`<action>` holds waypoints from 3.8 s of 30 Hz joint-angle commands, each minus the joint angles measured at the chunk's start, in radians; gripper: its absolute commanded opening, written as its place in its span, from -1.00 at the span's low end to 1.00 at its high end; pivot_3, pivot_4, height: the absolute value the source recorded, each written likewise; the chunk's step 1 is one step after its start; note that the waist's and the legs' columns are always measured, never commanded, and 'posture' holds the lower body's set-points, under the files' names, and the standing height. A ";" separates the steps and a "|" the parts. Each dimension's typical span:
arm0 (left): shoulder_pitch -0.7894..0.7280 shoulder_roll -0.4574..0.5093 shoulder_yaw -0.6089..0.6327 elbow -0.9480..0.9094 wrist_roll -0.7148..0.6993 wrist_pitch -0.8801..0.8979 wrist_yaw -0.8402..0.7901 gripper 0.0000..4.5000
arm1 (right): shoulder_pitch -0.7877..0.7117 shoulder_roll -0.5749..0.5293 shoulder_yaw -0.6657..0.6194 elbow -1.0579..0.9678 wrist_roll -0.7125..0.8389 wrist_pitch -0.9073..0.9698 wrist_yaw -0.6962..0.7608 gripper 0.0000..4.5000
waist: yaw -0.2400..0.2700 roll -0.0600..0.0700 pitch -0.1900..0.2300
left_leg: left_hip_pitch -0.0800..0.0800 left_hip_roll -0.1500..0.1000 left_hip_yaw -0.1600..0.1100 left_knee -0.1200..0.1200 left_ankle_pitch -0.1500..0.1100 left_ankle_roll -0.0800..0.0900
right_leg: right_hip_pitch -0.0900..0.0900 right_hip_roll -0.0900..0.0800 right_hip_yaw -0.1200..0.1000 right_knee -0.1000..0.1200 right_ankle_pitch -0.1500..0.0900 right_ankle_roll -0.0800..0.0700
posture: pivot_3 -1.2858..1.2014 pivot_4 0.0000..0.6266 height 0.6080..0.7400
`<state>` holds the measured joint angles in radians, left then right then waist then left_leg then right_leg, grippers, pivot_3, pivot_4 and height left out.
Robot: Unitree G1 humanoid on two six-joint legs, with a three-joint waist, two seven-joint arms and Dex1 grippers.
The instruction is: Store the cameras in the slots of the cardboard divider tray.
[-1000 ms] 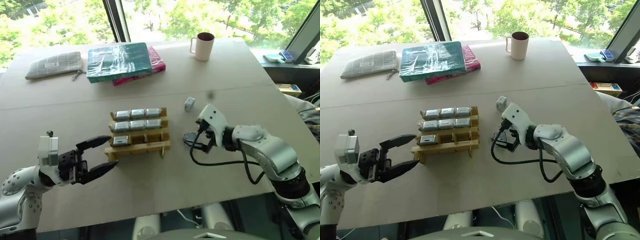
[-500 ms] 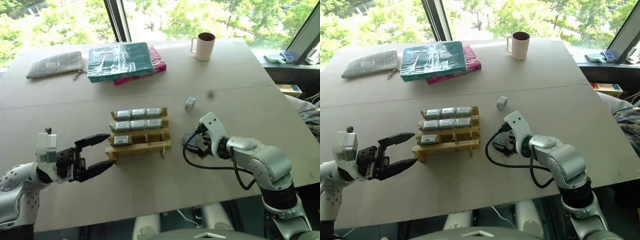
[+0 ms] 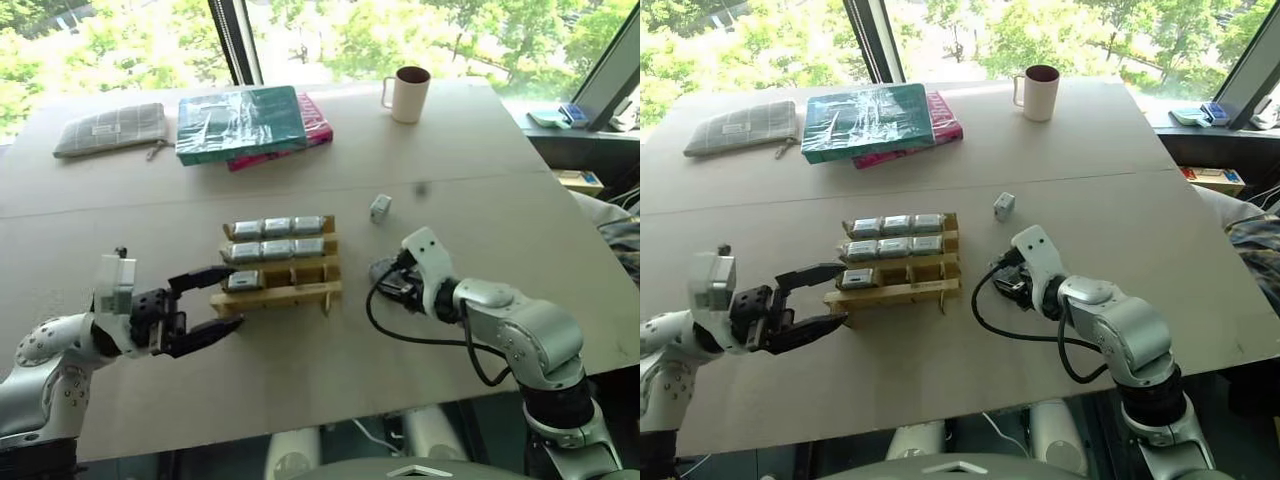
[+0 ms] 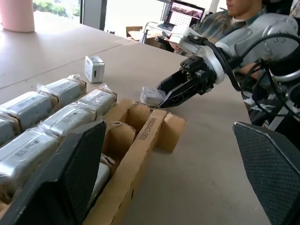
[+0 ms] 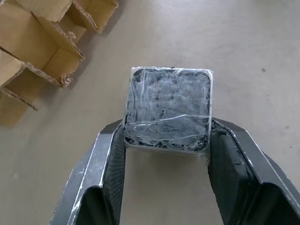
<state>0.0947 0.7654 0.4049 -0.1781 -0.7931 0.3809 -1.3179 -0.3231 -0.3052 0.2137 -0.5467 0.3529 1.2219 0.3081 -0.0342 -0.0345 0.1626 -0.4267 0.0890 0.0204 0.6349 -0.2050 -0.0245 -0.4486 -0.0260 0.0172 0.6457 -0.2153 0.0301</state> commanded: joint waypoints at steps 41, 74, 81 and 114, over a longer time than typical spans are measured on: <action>-0.711 0.138 -0.454 0.244 0.113 0.217 -0.038 -0.68 | 0.069 -0.399 -0.245 -0.110 0.011 -0.781 0.594 0.99 | 0.023 -0.001 0.003 | 0.001 -0.001 -0.001 0.014 0.000 0.000 | 0.001 0.007 0.009 0.013 0.001 0.001 | 0.03 -0.52 1.00; -1.011 0.290 -0.948 0.626 0.346 -0.214 -0.297 -0.68 | 0.118 -0.390 -0.264 -0.161 0.149 -0.887 0.586 0.99 | 0.026 -0.002 0.004 | -0.001 0.000 -0.001 0.017 0.000 0.000 | 0.001 0.009 0.011 0.015 0.001 0.002 | 0.03 -0.52 1.00; -1.015 0.327 -0.953 0.544 0.202 -0.082 -0.297 -0.68 | 0.110 -0.393 -0.259 -0.161 0.149 -0.884 0.581 0.99 | 0.023 -0.002 0.004 | -0.001 0.000 -0.001 0.017 0.000 0.000 | 0.001 0.009 0.011 0.016 0.001 0.002 | 0.03 -0.52 1.00; -0.942 0.229 -0.808 0.555 0.427 -0.148 -0.297 -0.22 | 0.118 -0.410 -0.235 -0.179 0.135 -0.878 0.561 1.00 | 0.027 -0.002 0.004 | 0.000 -0.001 -0.001 0.018 0.000 0.000 | 0.001 0.010 0.012 0.017 0.001 0.002 | 0.03 -0.52 1.00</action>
<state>-0.8572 0.9782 -0.4599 0.4337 -0.3278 0.2124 -1.6112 -0.2019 -0.7063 -0.0132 -0.6899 0.4847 0.3474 0.8829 -0.0077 -0.0361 0.1663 -0.4270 0.0885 0.0191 0.6534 -0.2046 -0.0242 -0.4476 -0.0164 0.0293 0.6631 -0.2144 0.0318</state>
